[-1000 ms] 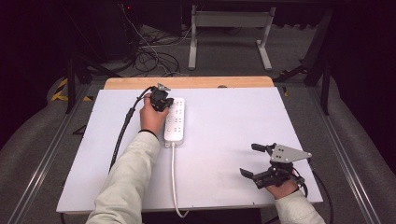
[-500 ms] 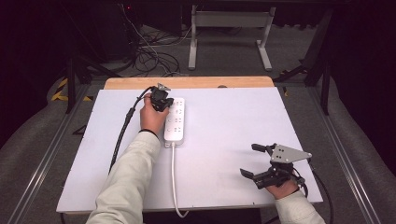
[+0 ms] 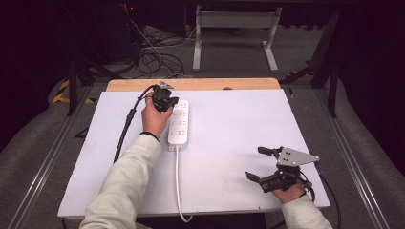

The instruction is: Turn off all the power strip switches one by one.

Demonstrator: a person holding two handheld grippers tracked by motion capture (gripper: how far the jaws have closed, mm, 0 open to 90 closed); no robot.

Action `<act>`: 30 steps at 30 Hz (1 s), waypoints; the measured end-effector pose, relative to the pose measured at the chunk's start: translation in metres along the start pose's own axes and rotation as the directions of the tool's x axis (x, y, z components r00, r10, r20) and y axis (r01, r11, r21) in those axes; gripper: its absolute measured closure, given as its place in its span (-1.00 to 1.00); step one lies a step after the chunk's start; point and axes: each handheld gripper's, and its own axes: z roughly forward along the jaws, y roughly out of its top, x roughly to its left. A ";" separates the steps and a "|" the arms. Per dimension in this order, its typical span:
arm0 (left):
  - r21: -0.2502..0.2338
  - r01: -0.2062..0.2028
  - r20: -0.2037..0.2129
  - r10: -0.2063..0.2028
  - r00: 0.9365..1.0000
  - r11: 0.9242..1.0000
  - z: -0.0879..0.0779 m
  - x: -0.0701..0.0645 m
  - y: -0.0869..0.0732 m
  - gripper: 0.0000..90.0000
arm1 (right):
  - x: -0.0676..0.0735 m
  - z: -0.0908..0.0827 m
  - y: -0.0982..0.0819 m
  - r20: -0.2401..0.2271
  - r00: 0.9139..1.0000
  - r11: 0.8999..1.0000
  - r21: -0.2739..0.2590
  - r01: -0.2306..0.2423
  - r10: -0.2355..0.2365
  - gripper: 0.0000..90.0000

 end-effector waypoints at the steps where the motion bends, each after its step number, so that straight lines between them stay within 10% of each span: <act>1: -0.008 -0.005 0.000 0.005 1.000 1.000 -0.005 -0.002 0.002 1.00 | 0.000 0.000 0.000 0.000 1.000 1.000 0.001 -0.002 0.002 -0.91; 6: -0.030 -0.034 0.011 0.034 0.999 0.999 -0.027 -0.010 0.006 0.99 | 0.004 -0.001 0.000 0.007 1.000 1.000 0.005 0.000 0.000 -0.91; 8: -0.046 -0.036 0.013 0.037 0.999 0.998 -0.035 -0.013 0.007 0.61 | 0.004 -0.002 0.001 0.015 1.000 1.000 0.002 0.005 -0.005 -0.91; 21: -0.105 -0.083 0.053 0.089 0.995 0.991 -0.088 -0.032 0.006 0.52 | 0.005 -0.002 0.001 0.028 1.000 1.000 0.003 -0.003 0.003 -0.91; 30: -0.169 -0.053 0.110 0.072 0.991 0.984 -0.130 -0.038 -0.010 0.21 | 0.003 -0.001 0.002 0.023 1.000 1.000 -0.004 0.003 -0.003 -0.91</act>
